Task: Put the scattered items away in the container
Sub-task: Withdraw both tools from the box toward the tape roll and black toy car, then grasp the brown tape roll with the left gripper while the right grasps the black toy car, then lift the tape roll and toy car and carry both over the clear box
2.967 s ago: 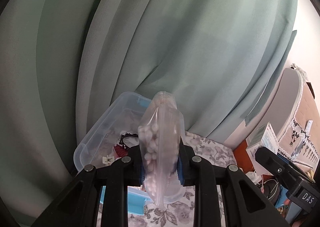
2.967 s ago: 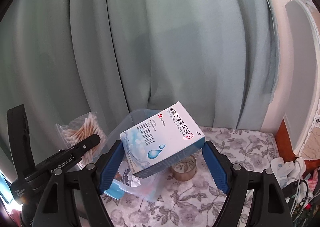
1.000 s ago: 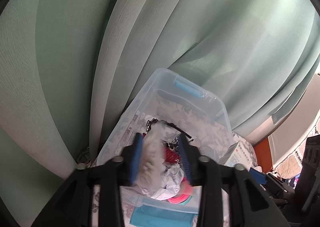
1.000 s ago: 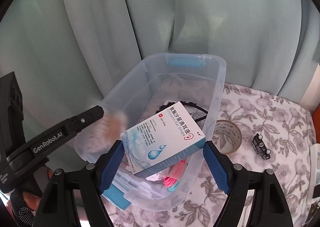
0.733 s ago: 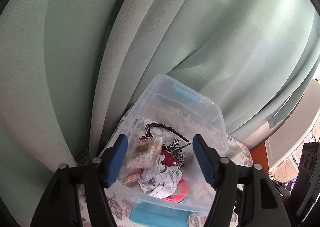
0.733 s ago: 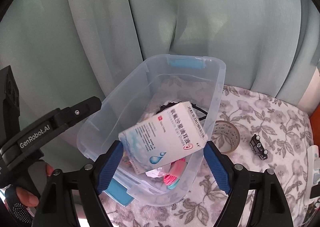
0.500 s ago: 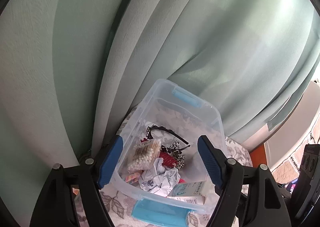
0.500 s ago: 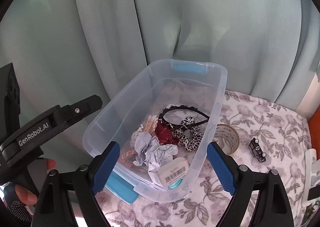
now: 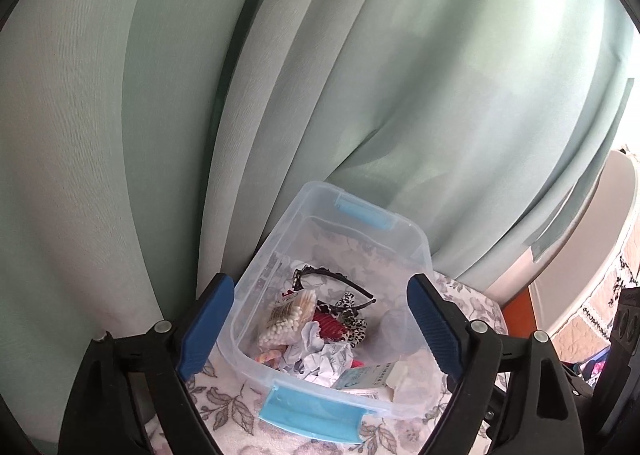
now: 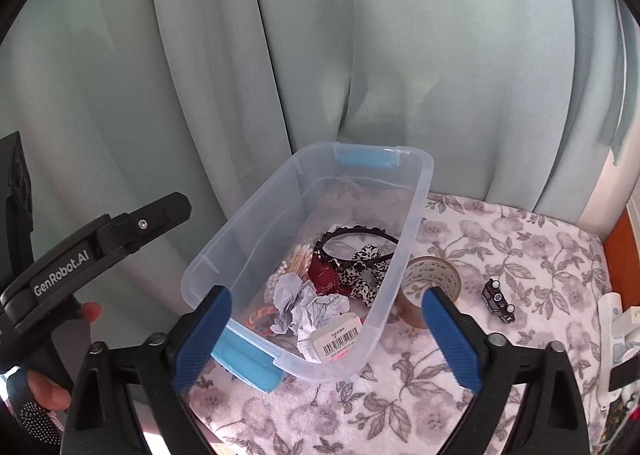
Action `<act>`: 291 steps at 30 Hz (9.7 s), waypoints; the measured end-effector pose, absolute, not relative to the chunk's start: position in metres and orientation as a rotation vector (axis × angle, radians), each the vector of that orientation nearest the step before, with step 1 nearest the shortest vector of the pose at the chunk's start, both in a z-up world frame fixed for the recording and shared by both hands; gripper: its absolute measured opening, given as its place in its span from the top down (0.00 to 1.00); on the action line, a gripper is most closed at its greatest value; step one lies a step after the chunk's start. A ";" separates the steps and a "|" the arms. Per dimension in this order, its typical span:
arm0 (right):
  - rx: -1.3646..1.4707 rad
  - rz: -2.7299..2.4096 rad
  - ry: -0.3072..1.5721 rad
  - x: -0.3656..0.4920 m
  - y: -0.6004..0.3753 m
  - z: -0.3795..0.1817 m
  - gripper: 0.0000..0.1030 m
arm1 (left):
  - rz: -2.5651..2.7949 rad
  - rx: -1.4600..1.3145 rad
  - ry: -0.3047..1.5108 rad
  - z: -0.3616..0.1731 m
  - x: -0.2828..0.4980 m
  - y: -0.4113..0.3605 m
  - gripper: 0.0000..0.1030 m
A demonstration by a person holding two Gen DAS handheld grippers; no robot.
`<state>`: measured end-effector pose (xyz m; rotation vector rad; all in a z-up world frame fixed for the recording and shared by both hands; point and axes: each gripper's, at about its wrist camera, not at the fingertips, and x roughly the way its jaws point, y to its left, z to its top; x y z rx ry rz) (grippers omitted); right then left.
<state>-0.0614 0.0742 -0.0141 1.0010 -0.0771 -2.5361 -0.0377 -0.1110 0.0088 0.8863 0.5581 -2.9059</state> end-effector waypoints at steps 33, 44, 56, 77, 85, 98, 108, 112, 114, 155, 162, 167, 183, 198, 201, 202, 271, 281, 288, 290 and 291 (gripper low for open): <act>0.777 -2.717 -0.372 0.006 0.208 0.019 0.00 | -3.112 0.691 0.181 0.056 0.021 0.022 0.00; 0.767 -2.770 -0.456 0.019 0.264 0.005 0.00 | -3.250 0.787 0.170 0.043 0.012 0.080 0.00; 0.915 -2.730 -0.521 0.007 0.300 -0.036 0.00 | -3.281 1.024 0.131 0.007 -0.018 0.118 0.00; 1.320 -2.604 -0.471 -0.064 0.316 -0.142 0.00 | -2.860 1.304 0.173 -0.099 -0.097 0.126 0.08; 1.365 -2.559 -0.350 -0.095 0.305 -0.173 0.02 | -2.653 1.325 0.240 -0.137 -0.124 0.111 0.08; 1.339 -2.482 -0.143 -0.145 0.279 -0.212 0.26 | -2.494 1.301 0.359 -0.173 -0.156 0.097 0.08; 1.253 -2.473 -0.096 -0.180 0.264 -0.216 0.38 | -2.493 1.276 0.435 -0.187 -0.174 0.091 0.08; 1.195 -2.444 -0.055 -0.189 0.255 -0.216 0.47 | -2.480 1.279 0.467 -0.191 -0.179 0.089 0.08; 1.179 -2.439 -0.041 -0.194 0.252 -0.217 0.47 | -2.474 1.267 0.477 -0.192 -0.181 0.089 0.08; 1.212 -2.564 -0.289 -0.195 0.300 -0.221 0.67 | -2.510 1.270 0.346 -0.210 -0.212 0.115 0.16; 1.221 -2.568 -0.289 -0.195 0.301 -0.221 0.67 | -2.537 1.265 0.340 -0.212 -0.212 0.120 0.16; 1.248 -2.581 -0.291 -0.190 0.303 -0.218 0.67 | -2.571 1.287 0.346 -0.208 -0.199 0.109 0.16; 1.336 -2.625 -0.427 -0.122 0.325 -0.187 0.68 | -2.675 1.524 0.337 -0.194 -0.146 0.128 0.16; 1.136 -2.717 -0.439 -0.060 0.312 -0.094 0.68 | -2.885 1.430 0.371 -0.105 -0.098 0.122 0.16; 1.070 -2.729 -0.439 -0.049 0.307 -0.070 0.68 | -2.941 1.374 0.372 -0.084 -0.090 0.120 0.16; 1.045 -2.734 -0.441 -0.046 0.304 -0.062 0.68 | -2.957 1.355 0.375 -0.077 -0.087 0.119 0.16; 0.969 -2.453 -0.122 -0.112 0.067 -0.036 0.68 | -2.828 1.117 0.505 -0.050 -0.088 -0.113 0.16; 1.025 -2.406 -0.123 -0.131 0.060 -0.058 0.68 | -2.796 1.164 0.496 -0.067 -0.097 -0.116 0.16; 1.045 -2.411 -0.141 -0.136 0.066 -0.062 0.68 | -2.800 1.167 0.477 -0.068 -0.097 -0.114 0.16; 1.046 -2.413 -0.137 -0.135 0.067 -0.062 0.68 | -2.802 1.169 0.477 -0.066 -0.096 -0.114 0.16; 1.047 -2.414 -0.134 -0.135 0.067 -0.063 0.68 | -2.803 1.171 0.480 -0.066 -0.095 -0.114 0.16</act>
